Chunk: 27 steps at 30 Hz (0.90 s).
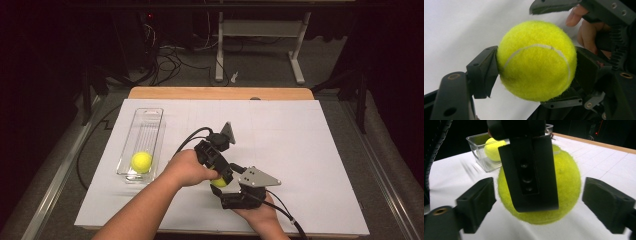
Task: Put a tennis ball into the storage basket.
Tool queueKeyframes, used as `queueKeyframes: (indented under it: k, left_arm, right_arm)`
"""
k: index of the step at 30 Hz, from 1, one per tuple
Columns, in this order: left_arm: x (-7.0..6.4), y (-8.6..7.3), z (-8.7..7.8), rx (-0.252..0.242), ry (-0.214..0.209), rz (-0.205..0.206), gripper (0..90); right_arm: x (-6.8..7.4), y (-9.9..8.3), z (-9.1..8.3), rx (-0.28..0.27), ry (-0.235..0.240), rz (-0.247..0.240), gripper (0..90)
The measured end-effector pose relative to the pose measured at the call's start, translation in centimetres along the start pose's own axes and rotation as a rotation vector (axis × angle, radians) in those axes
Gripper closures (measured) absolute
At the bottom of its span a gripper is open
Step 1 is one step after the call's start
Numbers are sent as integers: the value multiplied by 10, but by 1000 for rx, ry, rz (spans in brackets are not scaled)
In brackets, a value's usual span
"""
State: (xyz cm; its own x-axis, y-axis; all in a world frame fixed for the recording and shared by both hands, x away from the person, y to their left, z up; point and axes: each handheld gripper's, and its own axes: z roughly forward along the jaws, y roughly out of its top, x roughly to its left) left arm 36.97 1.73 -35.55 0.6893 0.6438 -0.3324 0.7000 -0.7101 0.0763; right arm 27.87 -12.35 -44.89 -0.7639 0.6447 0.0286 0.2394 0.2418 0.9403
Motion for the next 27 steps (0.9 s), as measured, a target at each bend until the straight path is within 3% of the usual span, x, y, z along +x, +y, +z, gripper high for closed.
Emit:
queueKeyframes:
  k: [5,22,27]
  left_arm:
    - [2,-1,-2,3,6,-2,266]
    - [17,-9,-9,0,40,-42,266]
    - [25,-15,-10,-5,41,-61,266]
  right_arm:
    - [0,-1,1,8,-10,3,4]
    - [-5,-2,-9,0,-7,3,3]
    - [-13,-3,-15,0,-37,4,4]
